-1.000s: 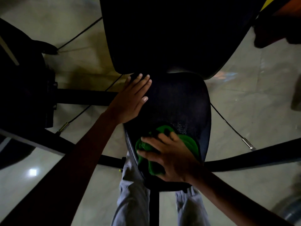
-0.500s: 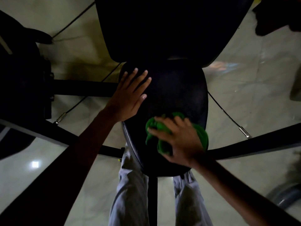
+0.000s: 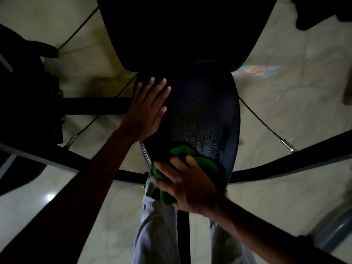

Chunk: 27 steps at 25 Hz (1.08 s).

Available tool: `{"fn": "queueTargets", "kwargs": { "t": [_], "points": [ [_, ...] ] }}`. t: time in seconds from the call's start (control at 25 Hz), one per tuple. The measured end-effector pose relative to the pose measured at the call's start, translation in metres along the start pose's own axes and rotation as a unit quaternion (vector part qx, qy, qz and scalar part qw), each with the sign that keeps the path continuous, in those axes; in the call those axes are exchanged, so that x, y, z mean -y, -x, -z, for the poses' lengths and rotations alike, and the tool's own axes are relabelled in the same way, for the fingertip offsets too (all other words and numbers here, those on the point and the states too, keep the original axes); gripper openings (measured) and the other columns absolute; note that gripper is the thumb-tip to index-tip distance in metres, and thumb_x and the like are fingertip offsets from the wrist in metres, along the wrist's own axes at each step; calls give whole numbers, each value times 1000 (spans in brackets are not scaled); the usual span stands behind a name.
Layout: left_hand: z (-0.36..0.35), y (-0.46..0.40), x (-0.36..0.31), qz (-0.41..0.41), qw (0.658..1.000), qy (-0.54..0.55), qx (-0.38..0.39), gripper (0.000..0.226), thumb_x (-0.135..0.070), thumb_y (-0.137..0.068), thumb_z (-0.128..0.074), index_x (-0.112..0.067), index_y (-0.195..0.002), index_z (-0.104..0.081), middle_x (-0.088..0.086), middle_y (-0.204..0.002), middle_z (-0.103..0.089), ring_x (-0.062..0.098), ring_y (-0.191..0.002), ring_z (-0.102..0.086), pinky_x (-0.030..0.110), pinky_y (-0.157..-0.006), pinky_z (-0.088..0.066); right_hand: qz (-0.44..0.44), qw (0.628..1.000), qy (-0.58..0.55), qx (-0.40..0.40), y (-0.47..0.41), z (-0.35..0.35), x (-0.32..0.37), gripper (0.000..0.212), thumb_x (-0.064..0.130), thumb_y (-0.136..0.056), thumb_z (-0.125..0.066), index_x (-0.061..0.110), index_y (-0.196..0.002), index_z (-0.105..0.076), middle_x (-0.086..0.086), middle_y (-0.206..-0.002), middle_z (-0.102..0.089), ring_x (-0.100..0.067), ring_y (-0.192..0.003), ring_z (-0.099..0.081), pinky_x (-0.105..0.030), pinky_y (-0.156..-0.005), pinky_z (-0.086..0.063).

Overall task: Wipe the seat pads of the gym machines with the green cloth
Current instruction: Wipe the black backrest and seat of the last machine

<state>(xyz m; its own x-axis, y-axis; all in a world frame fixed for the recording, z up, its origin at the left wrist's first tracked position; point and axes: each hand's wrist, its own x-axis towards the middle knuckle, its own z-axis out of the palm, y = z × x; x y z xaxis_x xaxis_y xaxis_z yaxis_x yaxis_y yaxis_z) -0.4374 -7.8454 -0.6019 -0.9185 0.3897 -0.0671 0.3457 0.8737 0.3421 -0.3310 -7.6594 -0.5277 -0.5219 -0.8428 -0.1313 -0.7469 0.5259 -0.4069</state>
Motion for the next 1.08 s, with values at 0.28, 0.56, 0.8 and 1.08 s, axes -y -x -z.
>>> {"fn": "queueTargets", "kwargs": {
  "t": [0.28, 0.56, 0.8, 1.08],
  "points": [
    [-2, 5, -11, 1, 1000, 1, -13, 49, -26, -98, -30, -8, -143, -39, 14, -151, -33, 35, -142, -21, 53, -115, -7, -122, 986, 39, -103, 34, 7, -80, 61, 45, -58, -66, 32, -115, -48, -8, -122, -52, -30, -93, -45, -40, -71, -52],
    [-4, 5, -27, 59, 998, 26, -22, 51, -27, -96, -30, -8, -142, -40, 13, -151, -33, 35, -143, -17, 53, -114, -3, -300, 945, -33, -129, 65, -11, -21, 75, 45, -55, -72, 35, -125, -47, -5, -121, -45, -25, -95, -42, -40, -75, -47],
    [-7, -18, -55, 24, 998, 43, -24, 47, -23, -95, -32, -2, -133, -51, 15, -143, -45, 34, -137, -33, 54, -113, -16, -299, 934, -72, -180, 27, 8, -107, 54, 50, -67, -55, 23, -114, -57, -14, -114, -53, -34, -95, -51, -41, -76, -48],
    [-18, -65, -86, 50, 999, 11, 15, 54, -28, -93, -29, 1, -134, -48, 19, -142, -45, 39, -134, -38, 58, -110, -20, -496, 823, -134, -241, 5, 20, -148, 55, 44, -73, -56, 17, -121, -57, -13, -119, -53, -34, -102, -54, -36, -79, -45]
  ]
}}
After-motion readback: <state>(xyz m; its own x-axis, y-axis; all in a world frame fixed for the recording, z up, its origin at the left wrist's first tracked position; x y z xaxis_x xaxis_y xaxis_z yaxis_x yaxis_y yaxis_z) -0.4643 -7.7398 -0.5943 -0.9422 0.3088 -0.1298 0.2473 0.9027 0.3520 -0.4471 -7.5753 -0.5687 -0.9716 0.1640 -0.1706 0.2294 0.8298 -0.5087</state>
